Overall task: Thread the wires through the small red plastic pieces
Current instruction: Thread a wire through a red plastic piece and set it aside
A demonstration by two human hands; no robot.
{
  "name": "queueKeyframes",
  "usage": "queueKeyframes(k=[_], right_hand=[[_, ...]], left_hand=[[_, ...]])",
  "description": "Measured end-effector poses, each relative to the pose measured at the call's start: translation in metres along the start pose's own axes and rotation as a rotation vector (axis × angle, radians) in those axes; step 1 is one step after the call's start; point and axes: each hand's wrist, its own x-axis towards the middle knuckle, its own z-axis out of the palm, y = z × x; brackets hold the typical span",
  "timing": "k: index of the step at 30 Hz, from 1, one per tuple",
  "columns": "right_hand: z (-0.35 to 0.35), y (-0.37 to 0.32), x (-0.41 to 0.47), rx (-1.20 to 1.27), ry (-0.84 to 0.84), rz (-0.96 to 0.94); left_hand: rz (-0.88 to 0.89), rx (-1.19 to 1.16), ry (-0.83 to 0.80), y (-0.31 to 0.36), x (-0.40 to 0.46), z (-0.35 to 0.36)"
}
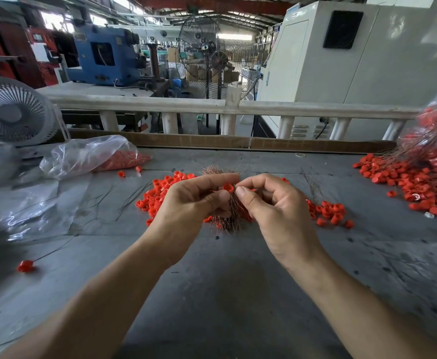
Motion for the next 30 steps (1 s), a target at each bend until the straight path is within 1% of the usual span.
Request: queueKeyframes(k=[5,13,17,22,26,30], right_hand=[[-0.0002,0.0005,0.0002,-0.011,0.006,0.005],[0.0002,-0.0022,-0.0025,-0.048,-0.010,0.001],[0.0010,-0.0031,-0.0021,-0.052,0.007,0.040],[0.0018,-0.0037,-0.0021,-0.065,0.017,0.071],[0.0020,-0.0040,-0.0025,-0.072,0.024,0.078],[0.0021,-0.0021,-0.0021,-0.068,0.030,0.082]], left_hand=[[0.005,-0.084,0.050,0.0012,0.0008,0.0013],[0.004,-0.047,0.084,0.0008,-0.0004,0.0007],[-0.004,-0.038,0.080,0.0010,-0.0006,0.0008],[-0.020,-0.089,0.079,0.0029,-0.0005,0.0023],[-0.046,-0.126,0.122,0.0035,-0.0002,0.0028],[-0.059,-0.133,0.128,0.0035,-0.0001,0.0025]])
